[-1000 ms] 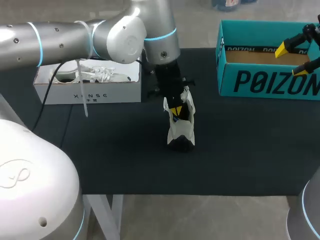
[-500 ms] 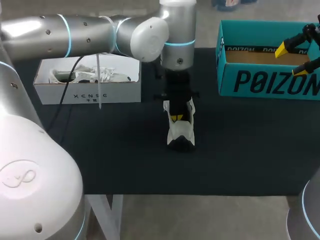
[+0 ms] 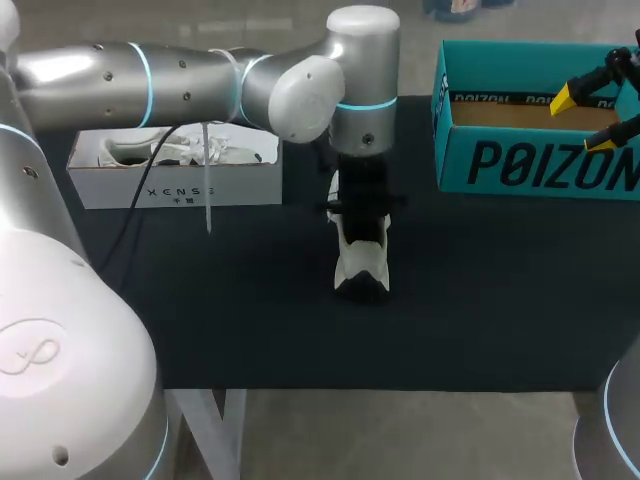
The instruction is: Take the shoe out of the shoebox, open the shoe tongue, remove and reinsert the insole, then place the shoe into the shoebox
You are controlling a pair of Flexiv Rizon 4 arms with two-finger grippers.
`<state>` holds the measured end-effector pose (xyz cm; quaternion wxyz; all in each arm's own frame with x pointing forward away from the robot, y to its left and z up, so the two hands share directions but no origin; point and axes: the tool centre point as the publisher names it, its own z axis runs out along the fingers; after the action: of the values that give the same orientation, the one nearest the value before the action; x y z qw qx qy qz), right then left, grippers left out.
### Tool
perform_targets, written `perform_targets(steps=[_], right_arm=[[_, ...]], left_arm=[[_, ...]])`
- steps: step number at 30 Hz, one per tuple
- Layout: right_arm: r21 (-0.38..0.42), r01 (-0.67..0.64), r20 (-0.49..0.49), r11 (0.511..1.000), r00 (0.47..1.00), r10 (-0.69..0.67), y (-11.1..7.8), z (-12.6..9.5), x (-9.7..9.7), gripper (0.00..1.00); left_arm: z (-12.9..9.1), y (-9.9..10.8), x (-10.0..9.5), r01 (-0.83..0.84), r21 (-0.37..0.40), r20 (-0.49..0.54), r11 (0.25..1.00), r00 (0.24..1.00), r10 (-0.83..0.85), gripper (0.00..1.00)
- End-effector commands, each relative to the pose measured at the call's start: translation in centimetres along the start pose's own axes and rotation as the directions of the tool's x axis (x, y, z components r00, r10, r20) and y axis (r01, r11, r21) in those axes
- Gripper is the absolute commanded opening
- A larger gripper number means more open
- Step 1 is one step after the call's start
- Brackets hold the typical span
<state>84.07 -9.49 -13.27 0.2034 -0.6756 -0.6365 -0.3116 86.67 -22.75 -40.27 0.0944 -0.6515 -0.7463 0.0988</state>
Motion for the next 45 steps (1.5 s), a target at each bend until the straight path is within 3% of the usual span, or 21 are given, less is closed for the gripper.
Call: perform_targets(steps=[1, 14, 22, 33, 45], right_arm=[[-0.001, -0.002, 0.002, 1.0, 1.0, 0.002, -0.1, 0.0, 0.0, 1.0], [-0.001, -0.002, 0.002, 1.0, 1.0, 0.002, -0.1, 0.0, 0.0, 1.0], [-0.001, -0.002, 0.002, 1.0, 1.0, 0.002, -0.1, 0.0, 0.0, 1.0], [-0.001, -0.002, 0.002, 1.0, 1.0, 0.002, -0.1, 0.0, 0.0, 1.0], [-0.001, -0.002, 0.002, 1.0, 1.0, 0.002, -0.1, 0.0, 0.0, 1.0]], left_arm=[[0.8, -0.6, 0.4, 0.005, -0.004, 0.053, 1.0, 0.999, -0.005, 0.0], [-3.1, 0.3, 0.2, -0.003, -0.147, 0.087, 0.989, 0.996, 0.016, 0.0], [0.1, 0.9, 1.3, -0.032, -0.198, -0.057, 0.98, 0.998, 0.021, 0.0], [2.1, 0.2, 0.7, -0.028, -0.153, -0.02, 0.988, 0.999, 0.025, 0.0], [-1.3, -0.9, 0.6, -0.047, -0.155, 0.086, 0.987, 0.994, 0.061, 0.0]])
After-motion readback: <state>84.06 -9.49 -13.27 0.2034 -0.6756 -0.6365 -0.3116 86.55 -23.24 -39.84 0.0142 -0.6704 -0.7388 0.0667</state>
